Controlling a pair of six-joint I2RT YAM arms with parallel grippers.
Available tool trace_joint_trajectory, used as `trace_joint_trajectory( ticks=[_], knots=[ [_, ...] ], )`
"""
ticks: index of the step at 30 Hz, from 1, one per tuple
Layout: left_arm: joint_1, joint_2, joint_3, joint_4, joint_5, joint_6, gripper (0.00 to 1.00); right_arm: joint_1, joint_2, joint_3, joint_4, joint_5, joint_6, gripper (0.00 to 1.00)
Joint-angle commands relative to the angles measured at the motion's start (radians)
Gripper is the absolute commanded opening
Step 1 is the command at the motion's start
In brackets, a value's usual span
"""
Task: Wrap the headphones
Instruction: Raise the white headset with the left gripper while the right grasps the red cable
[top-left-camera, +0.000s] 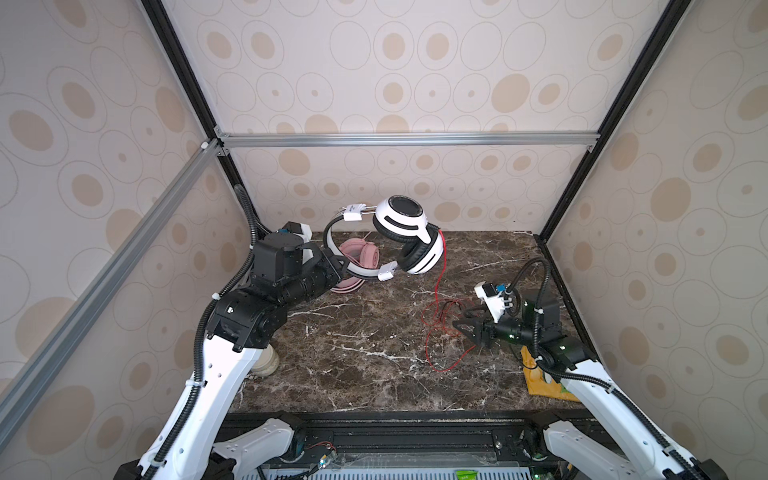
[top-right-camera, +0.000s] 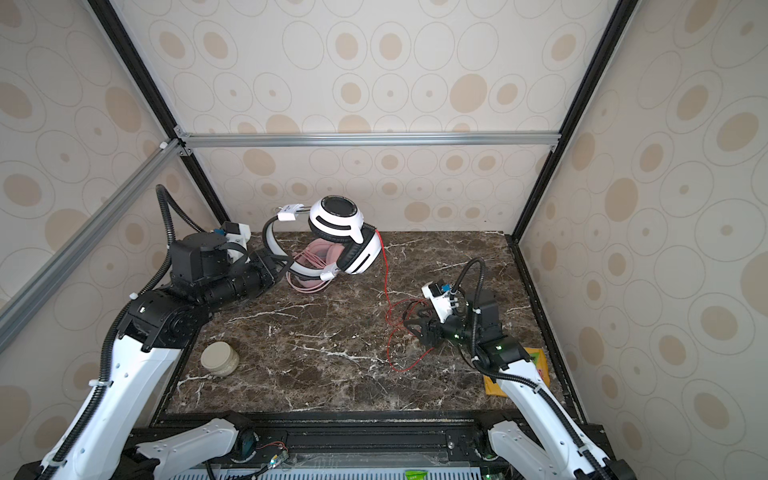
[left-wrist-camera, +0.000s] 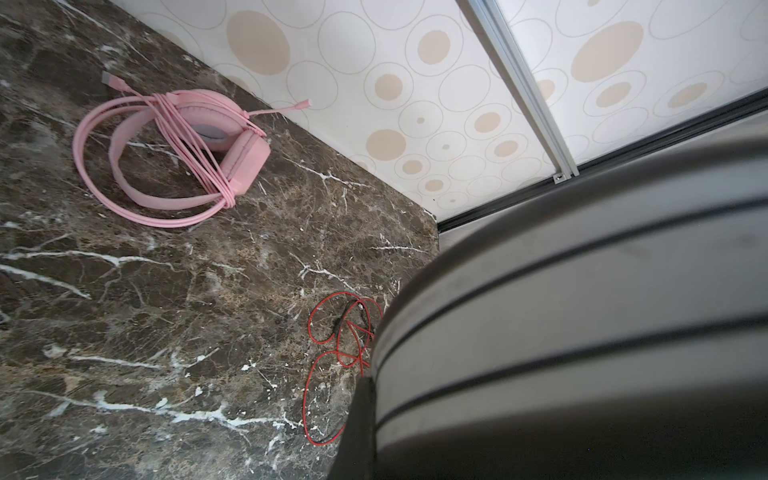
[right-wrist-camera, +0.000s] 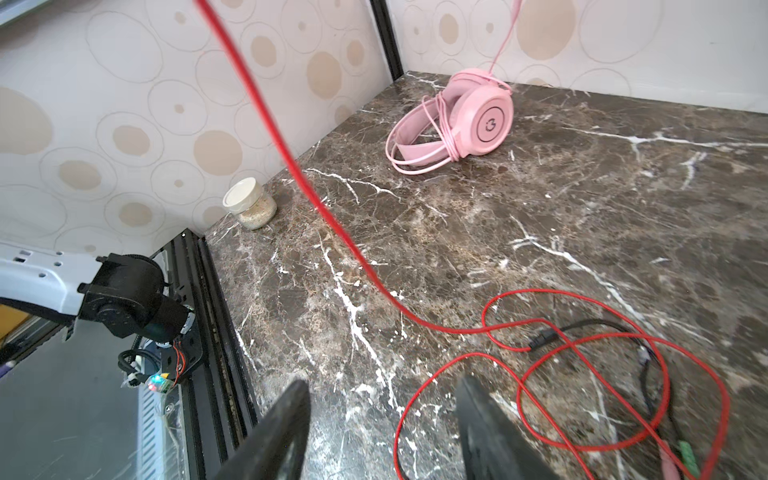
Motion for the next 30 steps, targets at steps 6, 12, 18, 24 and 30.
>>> trace_joint_trajectory(
  ticks=[6,12,18,24,30],
  knots=[
    [0.003,0.024,0.083,0.138,0.066,-0.042,0.0,0.106,0.128,-0.005,0.179,0.016,-0.013,0.62],
    [0.003,0.048,0.107,0.14,0.064,-0.03,0.0,0.106,0.17,-0.001,0.189,0.115,-0.04,0.62],
    [0.004,0.08,0.108,0.204,0.125,-0.049,0.0,0.107,0.213,-0.034,0.301,0.108,-0.033,0.6],
    [0.006,0.13,0.162,0.23,0.15,-0.057,0.0,0.106,0.312,0.006,0.395,0.109,-0.033,0.58],
    [0.024,0.166,0.216,0.233,0.158,-0.074,0.0,0.107,0.357,0.057,0.412,0.088,-0.017,0.19]
  ],
)
